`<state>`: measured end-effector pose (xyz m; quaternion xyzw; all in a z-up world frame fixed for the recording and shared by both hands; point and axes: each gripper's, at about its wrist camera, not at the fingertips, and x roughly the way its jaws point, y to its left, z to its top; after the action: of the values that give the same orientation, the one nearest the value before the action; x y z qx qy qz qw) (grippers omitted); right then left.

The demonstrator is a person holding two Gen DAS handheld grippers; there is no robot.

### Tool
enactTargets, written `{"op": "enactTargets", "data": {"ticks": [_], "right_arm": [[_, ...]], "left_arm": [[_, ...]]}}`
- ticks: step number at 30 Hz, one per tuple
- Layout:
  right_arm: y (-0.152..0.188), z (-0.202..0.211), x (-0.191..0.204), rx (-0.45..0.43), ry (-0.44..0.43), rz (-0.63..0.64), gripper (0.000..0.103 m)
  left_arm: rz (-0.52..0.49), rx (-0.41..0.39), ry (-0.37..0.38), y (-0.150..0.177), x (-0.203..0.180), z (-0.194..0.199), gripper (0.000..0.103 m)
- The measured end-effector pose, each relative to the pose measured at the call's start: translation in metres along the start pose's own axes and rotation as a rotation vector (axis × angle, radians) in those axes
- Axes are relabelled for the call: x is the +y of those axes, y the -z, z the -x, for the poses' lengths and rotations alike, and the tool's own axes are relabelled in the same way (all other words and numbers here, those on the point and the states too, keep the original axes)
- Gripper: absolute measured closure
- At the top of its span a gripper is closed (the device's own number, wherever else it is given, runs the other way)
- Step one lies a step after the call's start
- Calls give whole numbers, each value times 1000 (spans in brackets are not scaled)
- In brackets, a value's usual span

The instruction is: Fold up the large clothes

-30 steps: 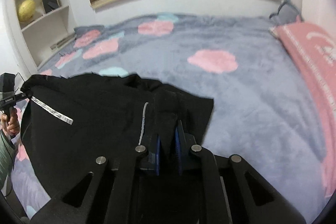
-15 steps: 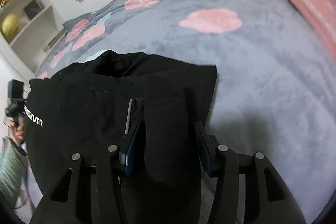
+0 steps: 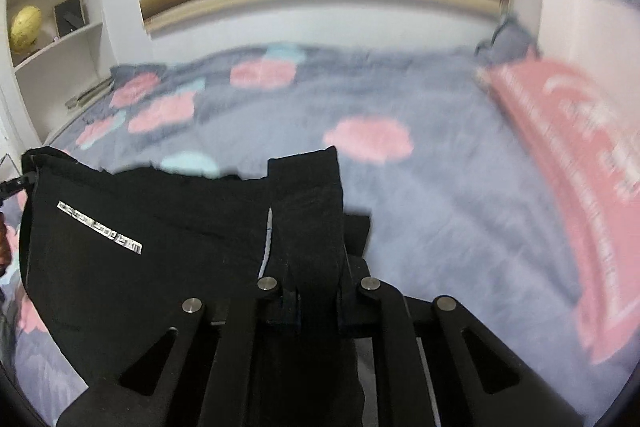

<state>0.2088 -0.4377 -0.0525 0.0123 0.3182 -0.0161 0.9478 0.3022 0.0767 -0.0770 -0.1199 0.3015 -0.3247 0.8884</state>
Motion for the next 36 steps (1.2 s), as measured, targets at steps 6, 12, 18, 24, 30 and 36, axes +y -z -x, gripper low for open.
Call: {"op": "enactTargets", "data": {"ticks": [6, 12, 18, 24, 30, 36], "right_arm": [[-69, 20, 14, -126, 102, 21, 92], [-100, -66, 10, -22, 198, 8, 92], [-41, -203, -11, 299, 181, -102, 92], [1, -255, -20, 410, 112, -152, 82], [2, -241, -40, 381, 50, -251, 72], [-28, -117, -40, 122, 6, -327, 60]], "left_arm": [[41, -128, -74, -59, -12, 8, 98], [83, -75, -290, -80, 7, -58, 98], [263, 142, -370, -29, 74, -150, 97], [346, 228, -336, -1, 104, -185, 93], [367, 233, -276, -6, 104, -177, 90], [286, 102, -230, -40, 67, -88, 48]]}}
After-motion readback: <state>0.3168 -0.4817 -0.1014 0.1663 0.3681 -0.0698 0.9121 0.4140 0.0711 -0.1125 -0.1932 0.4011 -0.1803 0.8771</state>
